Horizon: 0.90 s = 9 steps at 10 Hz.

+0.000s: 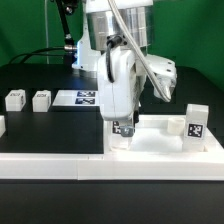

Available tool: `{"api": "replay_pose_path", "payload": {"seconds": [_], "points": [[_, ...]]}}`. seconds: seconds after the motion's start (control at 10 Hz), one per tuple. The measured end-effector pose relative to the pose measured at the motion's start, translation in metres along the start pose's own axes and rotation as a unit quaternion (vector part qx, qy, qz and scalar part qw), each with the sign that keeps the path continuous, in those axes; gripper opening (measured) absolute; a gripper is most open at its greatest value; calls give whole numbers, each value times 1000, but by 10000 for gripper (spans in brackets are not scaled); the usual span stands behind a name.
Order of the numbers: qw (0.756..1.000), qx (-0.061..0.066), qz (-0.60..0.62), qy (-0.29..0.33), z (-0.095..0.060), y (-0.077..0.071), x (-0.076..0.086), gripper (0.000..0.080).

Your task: Assemble square table

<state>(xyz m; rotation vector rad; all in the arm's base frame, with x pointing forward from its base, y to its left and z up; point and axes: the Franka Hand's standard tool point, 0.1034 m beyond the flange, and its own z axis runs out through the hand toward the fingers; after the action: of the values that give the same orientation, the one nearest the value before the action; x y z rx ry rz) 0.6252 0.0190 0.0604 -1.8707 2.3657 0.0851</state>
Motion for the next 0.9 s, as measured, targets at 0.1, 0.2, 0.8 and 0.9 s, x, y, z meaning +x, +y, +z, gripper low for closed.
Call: {"api": "replay_pose_path", "payload": {"seconds": [0.1, 0.2, 0.8, 0.9], "points": [[996, -11, -92, -5, -3, 2, 2, 592], [986, -12, -167, -4, -5, 4, 1, 592], [888, -27, -459, 13, -9, -1, 6, 649], [850, -32, -526, 17, -8, 0, 3, 649]]}}
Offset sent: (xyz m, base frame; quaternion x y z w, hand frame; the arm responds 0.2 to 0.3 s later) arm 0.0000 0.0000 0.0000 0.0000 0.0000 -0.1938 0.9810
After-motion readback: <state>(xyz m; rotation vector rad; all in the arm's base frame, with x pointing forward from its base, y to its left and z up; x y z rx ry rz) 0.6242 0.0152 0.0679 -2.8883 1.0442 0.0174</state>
